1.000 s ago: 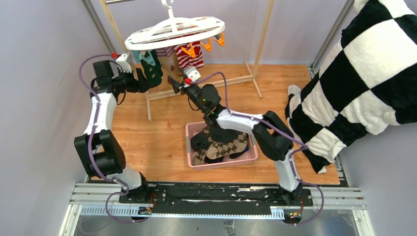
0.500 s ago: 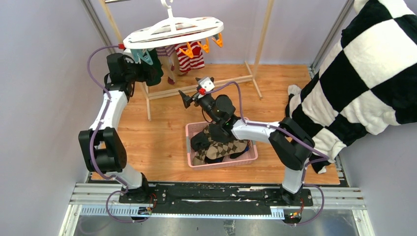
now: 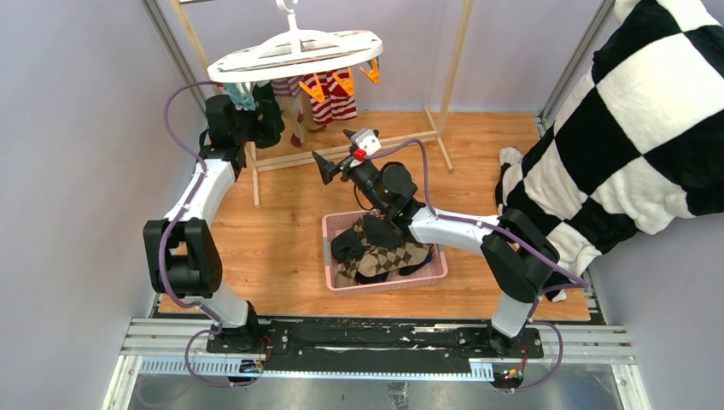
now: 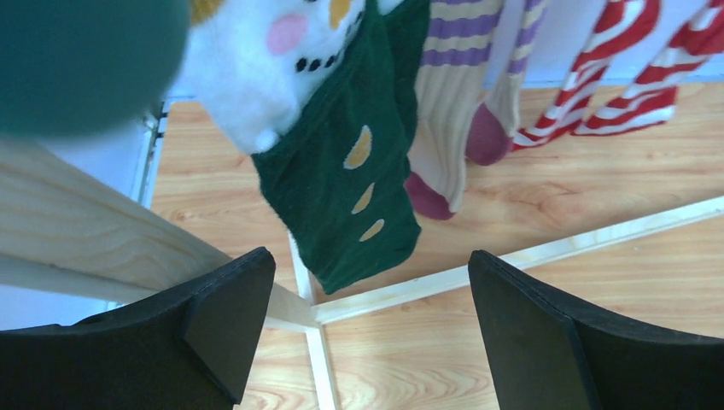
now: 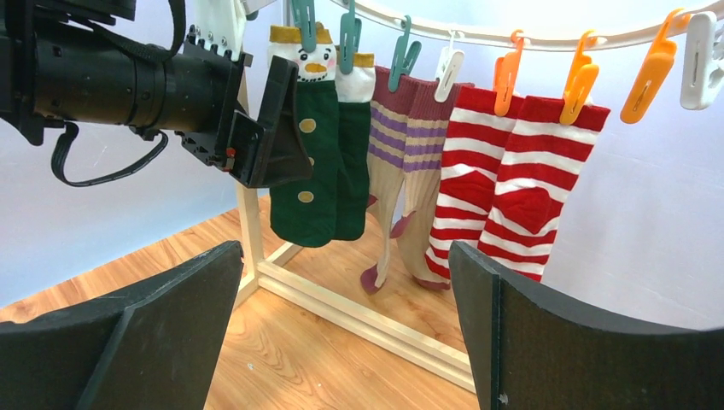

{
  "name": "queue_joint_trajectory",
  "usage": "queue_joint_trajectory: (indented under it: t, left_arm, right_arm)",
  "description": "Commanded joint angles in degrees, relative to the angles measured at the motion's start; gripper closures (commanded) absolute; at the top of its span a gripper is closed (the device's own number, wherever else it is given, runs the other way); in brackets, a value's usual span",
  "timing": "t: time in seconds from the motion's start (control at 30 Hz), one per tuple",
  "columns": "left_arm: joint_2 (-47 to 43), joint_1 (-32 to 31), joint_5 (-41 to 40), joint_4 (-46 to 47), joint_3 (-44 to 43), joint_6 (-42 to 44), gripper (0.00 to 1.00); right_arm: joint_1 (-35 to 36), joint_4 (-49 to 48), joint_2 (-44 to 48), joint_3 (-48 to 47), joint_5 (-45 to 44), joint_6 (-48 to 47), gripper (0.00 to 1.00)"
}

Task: Remove the socks clipped to the hanger
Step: Remove the sock from the hanger.

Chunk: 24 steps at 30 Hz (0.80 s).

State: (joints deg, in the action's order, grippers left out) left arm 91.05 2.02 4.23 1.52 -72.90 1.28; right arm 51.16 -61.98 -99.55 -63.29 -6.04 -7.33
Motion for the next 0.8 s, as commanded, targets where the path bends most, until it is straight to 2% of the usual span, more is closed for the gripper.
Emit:
queue_joint_trajectory:
  t: [0.0,0.3,0.43,0.5,0.6,0.73,0.77]
  left_arm:
    - [2.0,-0.1,-7.4,4.5,2.4,-0.4,0.05]
    - [7.4,-0.4,-11.2,8.5,-1.5,-1.0,0.08]
    - [10.7,-0.5,-11.3,11.2,-3.1,-1.0,0.17]
    - [11.8,-0.5,-11.0,13.5,-3.1,-1.0,0.26]
    - [13.0,-0.5,-9.4,16.5,-3.1,-0.9,0.49]
    - [14.1,-0.5,-8.7,19.1,-3.3,0.2,0.93]
    - [14.0,-0.5,-8.6,19.3,-3.1,0.5,1.00]
  right_arm:
    - [0.6,-0.9,0.8,0.5,-0.8,0.7,0.04]
    - [0.4,-2.2,0.4,1.0,-0.9,1.4,0.04]
    - [0.0,-2.6,0.7,1.5,-1.0,2.0,0.06]
    - [-0.2,-2.7,1.0,2.0,-1.1,2.3,0.09]
    - [-0.6,-2.6,1.7,2.8,-1.0,2.8,0.16]
    - [-1.2,-2.6,2.5,3.6,-1.0,3.6,0.28]
    - [-1.3,-2.4,2.8,3.7,-1.0,3.7,0.31]
